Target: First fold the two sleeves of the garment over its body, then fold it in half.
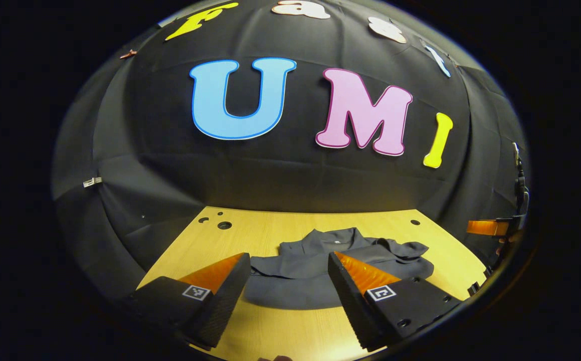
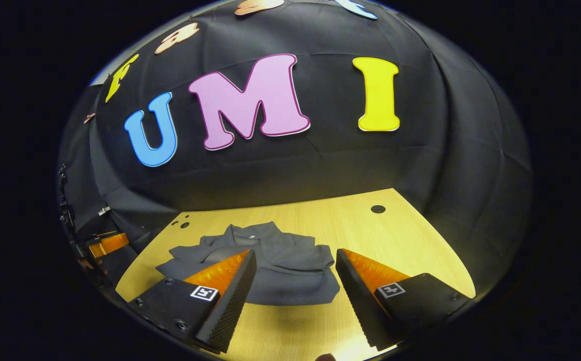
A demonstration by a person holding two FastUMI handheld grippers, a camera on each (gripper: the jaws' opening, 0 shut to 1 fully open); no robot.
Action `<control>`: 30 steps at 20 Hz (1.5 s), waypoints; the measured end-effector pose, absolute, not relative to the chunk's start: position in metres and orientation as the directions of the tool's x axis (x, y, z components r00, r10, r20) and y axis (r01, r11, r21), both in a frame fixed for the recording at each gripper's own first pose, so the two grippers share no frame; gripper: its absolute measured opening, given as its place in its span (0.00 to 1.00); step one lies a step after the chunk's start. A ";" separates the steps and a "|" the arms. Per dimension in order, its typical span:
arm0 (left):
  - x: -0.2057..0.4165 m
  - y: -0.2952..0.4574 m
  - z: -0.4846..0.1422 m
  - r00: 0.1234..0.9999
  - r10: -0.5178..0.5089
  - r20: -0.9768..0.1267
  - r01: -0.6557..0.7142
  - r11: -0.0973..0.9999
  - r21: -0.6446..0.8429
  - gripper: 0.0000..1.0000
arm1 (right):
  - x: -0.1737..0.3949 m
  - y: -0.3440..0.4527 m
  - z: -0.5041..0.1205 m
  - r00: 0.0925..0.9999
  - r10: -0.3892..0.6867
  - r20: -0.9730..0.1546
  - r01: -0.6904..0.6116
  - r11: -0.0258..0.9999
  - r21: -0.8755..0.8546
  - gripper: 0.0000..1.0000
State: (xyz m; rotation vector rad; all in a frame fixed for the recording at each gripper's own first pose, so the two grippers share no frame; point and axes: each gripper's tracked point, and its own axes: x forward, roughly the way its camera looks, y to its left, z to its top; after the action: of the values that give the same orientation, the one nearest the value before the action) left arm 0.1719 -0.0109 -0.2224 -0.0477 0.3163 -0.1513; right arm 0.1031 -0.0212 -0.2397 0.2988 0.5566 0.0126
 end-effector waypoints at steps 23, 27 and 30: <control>0.102 -0.009 -0.241 0.922 -0.142 -0.359 0.129 0.990 -0.060 0.98 | 0.042 -0.003 -0.248 0.829 0.112 -0.549 0.082 0.945 0.316 0.99; 0.102 -0.011 -0.243 0.922 -0.135 -0.362 0.126 0.991 -0.050 0.98 | 0.043 -0.001 -0.249 0.829 0.118 -0.547 0.078 0.943 0.322 0.99; 0.100 -0.013 -0.245 0.921 -0.125 -0.369 0.116 0.992 -0.047 0.98 | 0.044 -0.001 -0.251 0.827 0.124 -0.549 0.079 0.941 0.330 0.99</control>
State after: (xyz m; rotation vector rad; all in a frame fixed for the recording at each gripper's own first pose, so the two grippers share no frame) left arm 0.1004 -0.0133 -0.2449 -0.0248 0.3811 -0.1236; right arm 0.0443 -0.0010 -0.2513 0.3512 0.6005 0.0242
